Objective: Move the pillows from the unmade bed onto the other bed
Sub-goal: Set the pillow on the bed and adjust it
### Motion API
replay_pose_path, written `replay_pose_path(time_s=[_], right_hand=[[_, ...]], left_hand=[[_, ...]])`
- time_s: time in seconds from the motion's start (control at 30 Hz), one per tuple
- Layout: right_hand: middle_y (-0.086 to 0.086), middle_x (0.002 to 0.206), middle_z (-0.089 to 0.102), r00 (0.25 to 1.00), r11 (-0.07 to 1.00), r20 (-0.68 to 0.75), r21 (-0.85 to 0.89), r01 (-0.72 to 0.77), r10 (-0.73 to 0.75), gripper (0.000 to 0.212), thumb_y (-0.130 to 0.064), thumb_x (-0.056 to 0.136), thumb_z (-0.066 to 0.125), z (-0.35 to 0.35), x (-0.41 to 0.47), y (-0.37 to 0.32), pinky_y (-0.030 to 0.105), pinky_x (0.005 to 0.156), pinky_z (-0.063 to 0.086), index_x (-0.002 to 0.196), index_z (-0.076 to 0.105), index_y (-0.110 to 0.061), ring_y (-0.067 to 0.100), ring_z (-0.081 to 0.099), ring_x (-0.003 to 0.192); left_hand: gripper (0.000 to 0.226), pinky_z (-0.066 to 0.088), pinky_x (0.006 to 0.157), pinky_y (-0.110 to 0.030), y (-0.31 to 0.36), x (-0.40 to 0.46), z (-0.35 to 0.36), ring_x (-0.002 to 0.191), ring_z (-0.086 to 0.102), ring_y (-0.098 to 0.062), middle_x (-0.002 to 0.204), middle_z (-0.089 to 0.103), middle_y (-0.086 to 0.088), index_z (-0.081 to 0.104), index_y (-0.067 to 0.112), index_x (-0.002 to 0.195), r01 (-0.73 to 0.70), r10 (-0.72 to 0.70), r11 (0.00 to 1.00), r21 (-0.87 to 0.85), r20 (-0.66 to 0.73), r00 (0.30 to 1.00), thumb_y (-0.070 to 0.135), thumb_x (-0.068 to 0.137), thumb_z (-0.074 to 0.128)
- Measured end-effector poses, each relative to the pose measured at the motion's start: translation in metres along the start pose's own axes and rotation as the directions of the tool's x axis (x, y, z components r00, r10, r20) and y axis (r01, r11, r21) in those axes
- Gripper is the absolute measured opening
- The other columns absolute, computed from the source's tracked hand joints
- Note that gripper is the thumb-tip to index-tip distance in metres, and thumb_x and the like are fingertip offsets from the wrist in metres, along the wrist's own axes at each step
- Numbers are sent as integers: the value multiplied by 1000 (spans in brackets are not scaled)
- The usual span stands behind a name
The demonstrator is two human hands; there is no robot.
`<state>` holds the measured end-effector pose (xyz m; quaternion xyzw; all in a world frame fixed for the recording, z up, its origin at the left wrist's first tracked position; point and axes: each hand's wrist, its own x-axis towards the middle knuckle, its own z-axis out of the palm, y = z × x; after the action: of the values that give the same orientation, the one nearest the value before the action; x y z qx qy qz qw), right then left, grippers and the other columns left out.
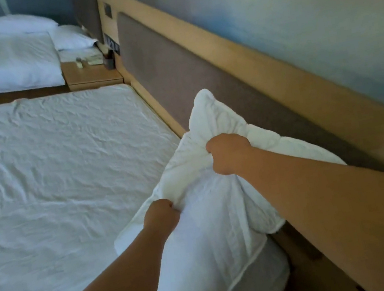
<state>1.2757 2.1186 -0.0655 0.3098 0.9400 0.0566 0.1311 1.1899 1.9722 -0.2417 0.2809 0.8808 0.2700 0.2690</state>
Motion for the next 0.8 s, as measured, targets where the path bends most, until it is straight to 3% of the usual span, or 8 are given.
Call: replay_pose_path(time_s=[0.2,0.33,0.4,0.5,0.6,0.7,0.8], right_hand=[[2,112,63,997,984,-47,-165,-68,61,20,-21,93,59,-42,-18,18,33,85,47,114,61,-19,24,62,102],[-2,86,53,993,972,-46,-202,-120,113,10,-15,88,60,-53,-26,31,32,72,44,94,54,-19,20,54,81],[-2,88,55,987,968,-52,-194,-157,150,11,-15,87,60,-49,-29,40,32,71,44,97,58,-19,21,56,83],[1,105,59,976,967,-23,-130,-217,216,25,-17,89,60,-30,-34,58,31,75,42,115,60,-18,24,62,103],[1,117,59,977,972,-6,-92,-215,215,29,-18,92,58,-5,-35,70,30,77,40,121,55,-18,24,60,109],[0,108,57,980,977,-45,-86,-198,194,24,-16,91,57,4,-33,77,31,74,40,114,52,-20,23,61,103],[-4,93,51,982,982,-98,-80,-172,164,17,-15,90,56,-2,-29,79,31,72,41,103,49,-22,20,61,93]], left_hand=[[38,42,67,-30,48,1,21,78,60,-25,65,49,2,40,21,55,-130,126,990,-61,-57,990,26,87,60],[17,39,69,-29,72,5,38,90,65,-28,79,53,-1,58,15,73,-175,168,981,-78,-85,982,20,89,59],[12,39,67,-28,81,7,47,81,61,-26,79,56,-2,63,12,78,-184,174,979,-86,-114,978,13,88,56],[22,37,59,-28,85,12,66,67,51,-20,71,49,2,47,15,65,-132,109,981,-144,-158,981,4,84,53],[32,32,51,-27,84,19,86,59,48,-19,81,53,-6,39,18,58,-87,53,976,-197,-174,983,3,83,54],[30,26,45,-24,87,22,97,54,41,-13,82,50,-5,40,17,59,-81,47,975,-205,-165,985,6,83,54],[27,27,45,-26,93,24,100,56,45,-18,79,52,-6,39,16,57,-87,39,967,-238,-198,979,5,77,52]])
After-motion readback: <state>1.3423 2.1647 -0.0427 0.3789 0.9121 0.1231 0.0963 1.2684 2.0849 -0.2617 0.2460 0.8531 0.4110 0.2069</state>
